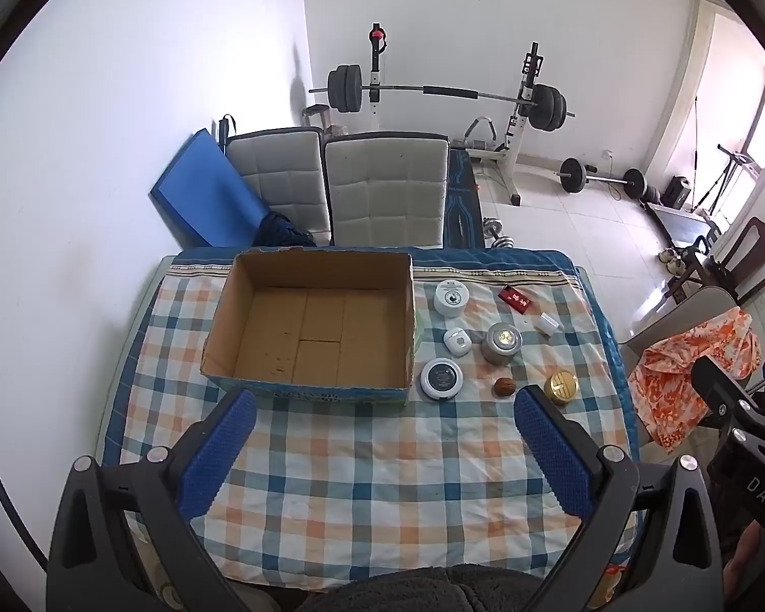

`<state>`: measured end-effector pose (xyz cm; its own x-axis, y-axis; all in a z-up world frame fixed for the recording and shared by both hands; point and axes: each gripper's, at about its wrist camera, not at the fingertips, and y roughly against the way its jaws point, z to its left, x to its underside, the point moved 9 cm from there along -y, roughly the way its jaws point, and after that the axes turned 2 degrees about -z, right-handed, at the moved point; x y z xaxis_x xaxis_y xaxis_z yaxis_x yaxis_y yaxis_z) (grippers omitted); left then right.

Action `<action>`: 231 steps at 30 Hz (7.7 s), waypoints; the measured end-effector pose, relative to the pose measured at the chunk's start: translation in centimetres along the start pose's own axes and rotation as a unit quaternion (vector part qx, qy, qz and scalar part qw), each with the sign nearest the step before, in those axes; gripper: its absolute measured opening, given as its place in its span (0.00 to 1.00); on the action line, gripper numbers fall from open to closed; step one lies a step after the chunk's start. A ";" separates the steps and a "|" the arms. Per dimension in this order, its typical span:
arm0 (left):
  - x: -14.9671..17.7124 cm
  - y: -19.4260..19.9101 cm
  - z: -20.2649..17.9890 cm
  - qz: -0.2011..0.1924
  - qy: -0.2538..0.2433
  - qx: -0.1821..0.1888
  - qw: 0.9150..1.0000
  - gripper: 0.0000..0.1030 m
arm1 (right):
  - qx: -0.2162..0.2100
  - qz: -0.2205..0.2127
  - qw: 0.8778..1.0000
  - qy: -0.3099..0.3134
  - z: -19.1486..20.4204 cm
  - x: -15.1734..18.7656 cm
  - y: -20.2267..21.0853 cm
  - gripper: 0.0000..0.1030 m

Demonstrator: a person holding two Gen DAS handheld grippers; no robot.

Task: Organize rigid objects

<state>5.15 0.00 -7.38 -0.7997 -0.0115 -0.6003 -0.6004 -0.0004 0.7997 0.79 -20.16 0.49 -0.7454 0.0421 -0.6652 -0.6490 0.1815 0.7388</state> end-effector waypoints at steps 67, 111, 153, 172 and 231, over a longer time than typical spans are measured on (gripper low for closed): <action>-2.4 -20.6 -7.6 0.144 -0.010 0.028 0.989 1.00 | -0.037 0.169 0.984 -0.042 -3.1 2.8 -22.6 1.00; -2.4 -51.8 -15.5 0.360 -0.140 -0.033 0.922 0.81 | -0.052 0.400 0.912 -0.078 -1.4 9.7 -53.1 0.71; 1.4 -47.7 -16.8 0.333 -0.118 0.040 0.935 0.63 | -0.049 0.420 0.905 -0.051 -0.7 13.2 -53.8 0.71; -5.3 -32.5 -10.1 0.232 -0.050 0.098 0.966 0.63 | -0.123 0.329 0.936 -0.006 4.5 5.9 -44.0 0.71; -1.0 -41.7 16.0 0.359 0.071 0.105 0.925 0.63 | -0.164 0.361 0.914 0.085 36.0 6.2 -48.1 0.85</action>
<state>30.80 16.03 -40.21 -0.9925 -0.0641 0.1037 0.0844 0.2525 0.9639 32.89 6.76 -43.04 -0.9922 -0.1235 0.0149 0.0321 -0.1383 0.9899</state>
